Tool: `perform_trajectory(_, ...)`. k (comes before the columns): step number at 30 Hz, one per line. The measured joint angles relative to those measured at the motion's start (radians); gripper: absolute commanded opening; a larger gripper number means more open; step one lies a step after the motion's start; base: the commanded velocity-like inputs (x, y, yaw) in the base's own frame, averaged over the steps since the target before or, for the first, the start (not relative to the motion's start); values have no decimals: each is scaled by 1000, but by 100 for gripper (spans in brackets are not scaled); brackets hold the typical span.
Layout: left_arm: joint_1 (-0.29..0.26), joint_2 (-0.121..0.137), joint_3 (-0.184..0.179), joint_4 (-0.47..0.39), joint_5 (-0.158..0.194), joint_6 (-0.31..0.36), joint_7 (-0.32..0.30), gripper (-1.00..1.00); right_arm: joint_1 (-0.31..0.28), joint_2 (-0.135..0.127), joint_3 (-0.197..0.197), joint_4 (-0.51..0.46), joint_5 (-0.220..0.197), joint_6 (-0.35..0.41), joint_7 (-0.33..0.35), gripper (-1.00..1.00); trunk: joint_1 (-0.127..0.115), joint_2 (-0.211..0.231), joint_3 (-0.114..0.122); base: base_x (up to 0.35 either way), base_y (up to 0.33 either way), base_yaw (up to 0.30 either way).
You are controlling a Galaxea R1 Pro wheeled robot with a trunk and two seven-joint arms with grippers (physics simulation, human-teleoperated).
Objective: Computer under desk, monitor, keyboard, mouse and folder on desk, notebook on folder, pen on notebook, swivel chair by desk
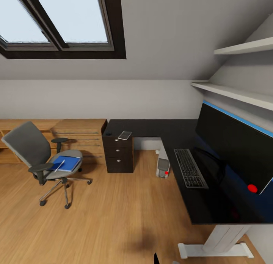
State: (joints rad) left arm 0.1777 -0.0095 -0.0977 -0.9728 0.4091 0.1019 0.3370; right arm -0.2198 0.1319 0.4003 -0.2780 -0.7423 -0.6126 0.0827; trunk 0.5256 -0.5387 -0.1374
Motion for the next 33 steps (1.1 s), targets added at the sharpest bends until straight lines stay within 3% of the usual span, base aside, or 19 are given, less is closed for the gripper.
perform_trajectory(20, 0, 0, 0, 1, 0, -21, -1, 100, 0, 0, 0, 0, 0, -1, 0, 100, -77, 140, 63, 328, 0, 8)
perform_trajectory(33, 0, 0, 0, 2, 1, -28, 0, 100, 0, 0, 0, 0, 0, -7, 0, 100, -77, 141, 75, 329, 0, 166)
